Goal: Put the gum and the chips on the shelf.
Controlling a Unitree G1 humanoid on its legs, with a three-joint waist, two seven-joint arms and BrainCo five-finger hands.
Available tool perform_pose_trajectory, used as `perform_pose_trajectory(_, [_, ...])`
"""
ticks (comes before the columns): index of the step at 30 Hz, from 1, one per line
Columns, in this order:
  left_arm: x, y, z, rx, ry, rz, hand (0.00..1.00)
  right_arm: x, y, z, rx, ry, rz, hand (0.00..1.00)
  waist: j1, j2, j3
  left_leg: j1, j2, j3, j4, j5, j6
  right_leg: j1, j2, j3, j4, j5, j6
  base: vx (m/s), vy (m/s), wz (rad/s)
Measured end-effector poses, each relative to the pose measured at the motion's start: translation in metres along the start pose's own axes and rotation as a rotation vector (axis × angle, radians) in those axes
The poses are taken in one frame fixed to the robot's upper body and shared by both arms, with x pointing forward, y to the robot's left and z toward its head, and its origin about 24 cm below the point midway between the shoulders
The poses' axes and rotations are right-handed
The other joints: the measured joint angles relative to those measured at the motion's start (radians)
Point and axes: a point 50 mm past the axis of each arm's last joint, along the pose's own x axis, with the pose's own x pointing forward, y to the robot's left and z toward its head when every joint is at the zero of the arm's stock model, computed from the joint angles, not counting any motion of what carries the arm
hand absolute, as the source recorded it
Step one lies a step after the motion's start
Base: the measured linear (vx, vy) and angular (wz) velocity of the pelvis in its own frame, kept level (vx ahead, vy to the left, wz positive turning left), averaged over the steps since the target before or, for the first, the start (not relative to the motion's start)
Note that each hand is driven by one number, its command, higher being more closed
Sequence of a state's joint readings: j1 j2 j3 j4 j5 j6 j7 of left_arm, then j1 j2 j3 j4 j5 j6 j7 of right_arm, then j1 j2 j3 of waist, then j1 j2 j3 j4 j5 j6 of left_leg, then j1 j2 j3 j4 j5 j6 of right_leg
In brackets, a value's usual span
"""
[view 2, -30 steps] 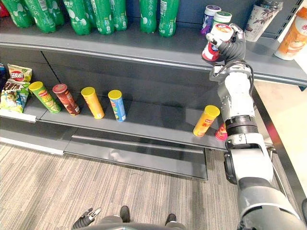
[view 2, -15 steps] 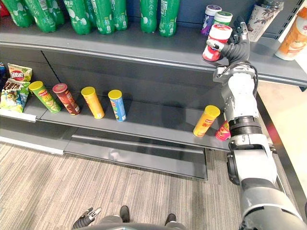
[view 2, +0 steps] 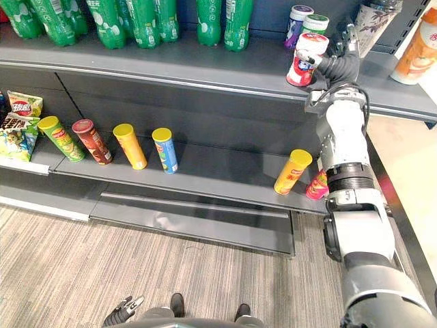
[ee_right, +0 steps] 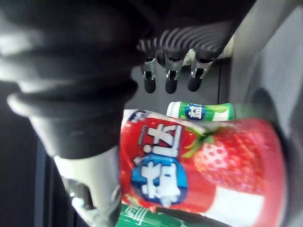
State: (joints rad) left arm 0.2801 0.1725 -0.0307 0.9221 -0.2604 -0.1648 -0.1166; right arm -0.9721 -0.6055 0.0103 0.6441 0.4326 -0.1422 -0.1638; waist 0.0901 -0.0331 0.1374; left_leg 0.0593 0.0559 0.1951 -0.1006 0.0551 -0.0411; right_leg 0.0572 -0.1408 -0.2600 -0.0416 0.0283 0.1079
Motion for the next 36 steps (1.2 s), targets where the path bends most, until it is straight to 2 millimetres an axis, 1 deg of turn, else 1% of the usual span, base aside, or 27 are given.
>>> perform_pose_trajectory(2, [0.0, 0.0, 0.0, 0.001, -0.001, 0.0, 0.0, 0.005, 0.001, 0.012, 0.004, -0.038, 0.003, 0.0, 0.0, -0.001, -0.001, 0.001, 0.004, 0.012, 0.001, 0.0, 0.001, 0.002, 0.007, 0.011, -0.01, 0.012, 0.0, 0.01, -0.008, -0.14])
perform_pose_trajectory(4, [0.0, 0.001, 0.0, 0.003, 0.0, -0.002, 0.0, 0.007, 0.004, 0.029, 0.013, -0.107, 0.019, 0.0, -0.002, -0.003, -0.002, 0.001, 0.007, 0.019, 0.003, 0.0, 0.001, 0.002, 0.013, 0.02, -0.018, 0.018, -0.001, 0.01, -0.021, -0.14])
perform_pose_trajectory(6, [0.0, 0.001, 0.0, 0.003, 0.001, -0.003, 0.0, 0.007, 0.008, 0.059, 0.017, -0.239, 0.052, 0.0, -0.004, -0.004, -0.002, 0.004, 0.014, 0.024, 0.002, 0.0, 0.001, 0.005, 0.016, 0.024, -0.025, 0.021, -0.005, 0.0, -0.022, -0.07])
perform_pose_trajectory(7, [0.0, 0.001, 0.0, 0.003, 0.001, -0.003, 0.0, 0.006, 0.009, 0.066, 0.019, -0.269, 0.061, 0.0, -0.004, -0.004, -0.002, 0.007, 0.016, 0.027, 0.001, 0.0, 0.0, 0.006, 0.018, 0.025, -0.025, 0.021, -0.005, -0.02, -0.025, -0.09])
perform_pose_trajectory(11, [0.0, 0.003, -0.002, 0.006, 0.012, 0.002, 0.0, -0.002, 0.022, 0.109, 0.056, -0.454, 0.127, 0.0, -0.014, -0.009, -0.008, 0.015, 0.029, 0.048, -0.002, -0.003, -0.005, 0.001, 0.03, 0.047, -0.026, 0.021, -0.005, -0.03, -0.028, -0.17])
perform_pose_trajectory(12, [0.0, 0.004, -0.002, 0.006, 0.013, 0.003, 0.0, -0.004, 0.023, 0.114, 0.06, -0.479, 0.136, 0.0, -0.017, -0.01, -0.009, 0.015, 0.03, 0.051, -0.002, -0.004, -0.006, 0.001, 0.031, 0.048, -0.028, 0.021, -0.005, -0.02, -0.021, -0.14])
perform_pose_trajectory(14, [-0.001, 0.006, -0.005, 0.009, 0.022, 0.009, 0.0, -0.013, 0.028, 0.133, 0.082, -0.571, 0.173, 0.0, -0.031, -0.016, -0.015, 0.015, 0.034, 0.064, -0.002, -0.006, -0.01, -0.003, 0.034, 0.052, -0.028, 0.02, -0.005, -0.02, -0.019, -0.12])
perform_pose_trajectory(15, [-0.002, 0.007, -0.005, 0.01, 0.024, 0.011, 0.0, -0.015, 0.028, 0.137, 0.093, -0.588, 0.181, 0.0, -0.034, -0.019, -0.019, 0.015, 0.035, 0.066, -0.002, -0.006, -0.01, -0.005, 0.034, 0.054, -0.028, 0.02, -0.005, -0.01, -0.012, -0.11])
perform_pose_trajectory(17, [-0.003, 0.01, -0.008, 0.014, 0.035, 0.02, 0.0, -0.026, 0.028, 0.146, 0.167, -0.643, 0.205, 0.0, -0.04, -0.032, -0.039, 0.014, 0.037, 0.074, -0.002, -0.008, -0.013, -0.016, 0.037, 0.068, -0.027, 0.02, -0.005, 0.0, -0.009, -0.13])
perform_pose_trajectory(18, [-0.003, 0.011, -0.008, 0.016, 0.039, 0.023, 0.0, -0.029, 0.027, 0.146, 0.189, -0.65, 0.212, 0.0, -0.041, -0.035, -0.045, 0.013, 0.038, 0.076, -0.002, -0.009, -0.014, -0.017, 0.038, 0.07, -0.027, 0.02, -0.005, 0.02, -0.007, -0.1])
perform_pose_trajectory(19, [-0.003, 0.013, -0.009, 0.018, 0.043, 0.027, 0.0, -0.038, 0.023, 0.145, 0.243, -0.655, 0.228, 0.0, -0.043, -0.043, -0.055, 0.013, 0.038, 0.078, -0.002, -0.009, -0.015, -0.018, 0.038, 0.074, -0.027, 0.019, -0.007, 0.03, -0.006, -0.05])
perform_pose_trajectory(20, [-0.004, 0.014, -0.01, 0.019, 0.045, 0.032, 0.0, -0.048, 0.021, 0.139, 0.309, -0.645, 0.248, 0.0, -0.047, -0.049, -0.065, 0.014, 0.038, 0.08, -0.002, -0.009, -0.015, -0.018, 0.038, 0.075, -0.026, 0.018, -0.008, 0.03, -0.004, -0.04])
perform_pose_trajectory(21, [-0.004, 0.015, -0.011, 0.02, 0.046, 0.035, 0.0, -0.053, 0.02, 0.133, 0.348, -0.628, 0.257, 0.0, -0.05, -0.051, -0.07, 0.014, 0.038, 0.082, -0.002, -0.009, -0.015, -0.018, 0.038, 0.077, -0.026, 0.018, -0.008, 0.03, 0.0, -0.08])
perform_pose_trajectory(22, [-0.005, 0.016, -0.012, 0.021, 0.049, 0.038, 0.0, -0.065, 0.022, 0.119, 0.422, -0.583, 0.288, 0.0, -0.055, -0.054, -0.078, 0.015, 0.038, 0.091, -0.002, -0.01, -0.015, -0.019, 0.038, 0.08, -0.024, 0.019, -0.008, 0.03, 0.002, -0.13])
perform_pose_trajectory(23, [-0.005, 0.016, -0.012, 0.02, 0.052, 0.041, 0.0, -0.078, 0.029, 0.101, 0.486, -0.512, 0.328, 0.0, -0.059, -0.054, -0.08, 0.018, 0.038, 0.096, -0.002, -0.01, -0.016, -0.019, 0.038, 0.087, -0.023, 0.019, -0.008, 0.02, 0.002, -0.14])
perform_pose_trajectory(24, [-0.005, 0.016, -0.013, 0.02, 0.056, 0.044, 0.0, -0.085, 0.033, 0.091, 0.509, -0.472, 0.343, 0.0, -0.06, -0.054, -0.08, 0.018, 0.038, 0.098, -0.002, -0.01, -0.016, -0.02, 0.038, 0.091, -0.022, 0.019, -0.008, 0.0, -0.001, -0.13])
perform_pose_trajectory(25, [-0.005, 0.017, -0.014, 0.018, 0.062, 0.048, 0.0, -0.101, 0.044, 0.067, 0.543, -0.37, 0.383, 0.0, -0.064, -0.054, -0.08, 0.02, 0.039, 0.102, -0.002, -0.011, -0.016, -0.022, 0.04, 0.097, -0.021, 0.019, -0.008, -0.01, -0.004, -0.1])
perform_pose_trajectory(26, [-0.005, 0.017, -0.014, 0.017, 0.063, 0.05, 0.0, -0.11, 0.05, 0.054, 0.555, -0.313, 0.403, 0.0, -0.065, -0.053, -0.08, 0.021, 0.04, 0.104, -0.002, -0.011, -0.016, -0.023, 0.04, 0.1, -0.02, 0.019, -0.008, -0.01, -0.006, -0.13])
perform_pose_trajectory(28, [-0.005, 0.017, -0.014, 0.016, 0.06, 0.064, 0.0, -0.154, 0.076, 0.004, 0.602, -0.051, 0.523, 0.0, -0.064, -0.053, -0.08, 0.025, 0.045, 0.117, -0.002, -0.014, -0.02, -0.032, 0.044, 0.11, -0.012, 0.016, -0.012, -0.02, -0.008, -0.16])
perform_pose_trajectory(29, [-0.005, 0.017, -0.014, 0.015, 0.058, 0.076, 0.0, -0.178, 0.088, -0.016, 0.633, 0.077, 0.587, 0.0, -0.063, -0.053, -0.08, 0.025, 0.046, 0.122, -0.002, -0.017, -0.022, -0.037, 0.045, 0.118, -0.008, 0.015, -0.013, -0.02, -0.005, -0.13])
perform_pose_trajectory(30, [-0.005, 0.017, -0.014, 0.015, 0.057, 0.078, 0.0, -0.19, 0.093, -0.025, 0.646, 0.136, 0.614, 0.0, -0.063, -0.053, -0.08, 0.025, 0.046, 0.123, -0.002, -0.022, -0.028, -0.038, 0.045, 0.12, -0.008, 0.015, -0.013, -0.01, 0.001, -0.09])
perform_pose_trajectory(31, [-0.005, 0.017, -0.015, 0.016, 0.056, 0.084, 0.0, -0.21, 0.099, -0.036, 0.669, 0.219, 0.663, 0.0, -0.063, -0.053, -0.08, 0.026, 0.045, 0.124, -0.002, -0.024, -0.03, -0.039, 0.045, 0.123, -0.008, 0.015, -0.013, 0.01, 0.009, -0.08])
perform_pose_trajectory(32, [-0.005, 0.017, -0.015, 0.017, 0.059, 0.095, 0.0, -0.236, 0.105, -0.049, 0.7, 0.315, 0.731, 0.0, -0.066, -0.052, -0.079, 0.028, 0.044, 0.128, -0.001, -0.027, -0.03, -0.038, 0.045, 0.127, -0.007, 0.011, -0.008, 0.01, 0.011, -0.08])
perform_pose_trajectory(34, [-0.006, 0.017, -0.017, 0.02, 0.066, 0.1, 0.0, -0.256, 0.108, -0.058, 0.727, 0.392, 0.767, 0.0, -0.073, -0.049, -0.08, 0.031, 0.042, 0.131, -0.001, -0.03, -0.029, -0.037, 0.043, 0.13, -0.008, 0.011, -0.009, 0.02, 0.02, -0.06])
perform_pose_trajectory(35, [-0.007, 0.018, -0.02, 0.024, 0.08, 0.104, 0.0, -0.269, 0.111, -0.07, 0.739, 0.463, 0.779, 0.0, -0.085, -0.044, -0.084, 0.031, 0.039, 0.135, -0.001, -0.032, -0.028, -0.037, 0.041, 0.133, -0.008, 0.011, -0.009, 0.01, 0.025, -0.05])
perform_pose_trajectory(36, [-0.007, 0.018, -0.021, 0.029, 0.087, 0.103, 0.0, -0.274, 0.111, -0.076, 0.741, 0.495, 0.776, 0.0, -0.088, -0.041, -0.085, 0.032, 0.039, 0.138, -0.001, -0.033, -0.027, -0.038, 0.04, 0.135, -0.009, 0.011, -0.009, 0.01, 0.021, -0.08])
